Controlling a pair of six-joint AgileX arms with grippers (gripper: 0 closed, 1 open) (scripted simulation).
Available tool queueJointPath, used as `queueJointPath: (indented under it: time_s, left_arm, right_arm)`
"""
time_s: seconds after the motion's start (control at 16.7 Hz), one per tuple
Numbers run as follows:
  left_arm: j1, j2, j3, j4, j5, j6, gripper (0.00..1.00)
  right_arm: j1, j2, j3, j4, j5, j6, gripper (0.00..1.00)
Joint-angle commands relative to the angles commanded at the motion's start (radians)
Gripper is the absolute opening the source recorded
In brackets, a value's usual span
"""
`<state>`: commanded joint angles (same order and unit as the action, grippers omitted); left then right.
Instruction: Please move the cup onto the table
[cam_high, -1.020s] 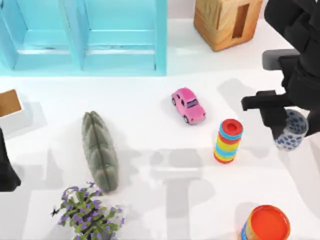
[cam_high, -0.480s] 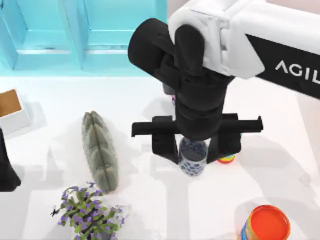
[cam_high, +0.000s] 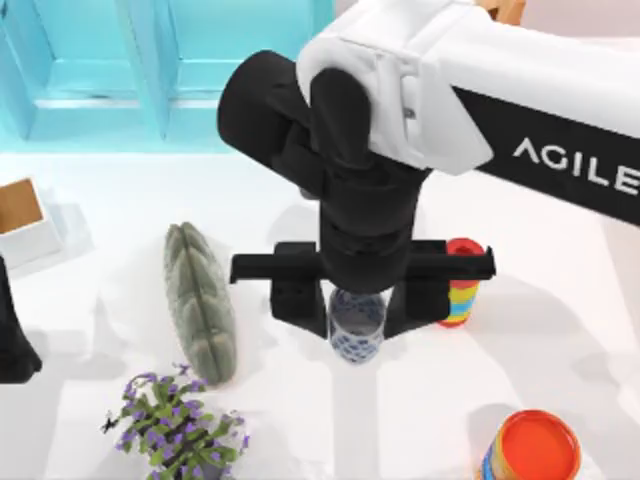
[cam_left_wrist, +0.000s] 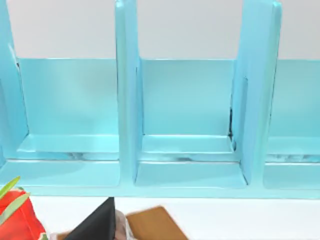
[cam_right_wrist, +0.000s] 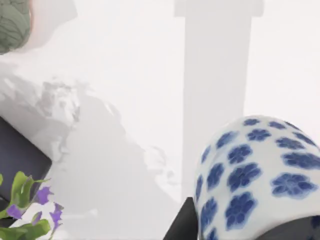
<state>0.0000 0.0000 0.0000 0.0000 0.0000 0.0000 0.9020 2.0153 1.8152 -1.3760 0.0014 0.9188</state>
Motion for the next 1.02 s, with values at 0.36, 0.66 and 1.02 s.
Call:
queueJointPath:
  time_s: [0.36,0.66,1.02]
  left_arm:
    - [0.000,0.000,0.000,0.000,0.000,0.000,1.00]
    - [0.000,0.000,0.000,0.000,0.000,0.000,1.00]
    - [0.000,0.000,0.000,0.000,0.000,0.000,1.00]
  right_arm:
    - [0.002,0.009,-0.105,0.117,0.001,-0.004,0.00]
    - [0.001,0.025,-0.221,0.247,0.000,0.001,0.00]
    - [0.001,0.025,-0.221,0.247,0.000,0.001,0.23]
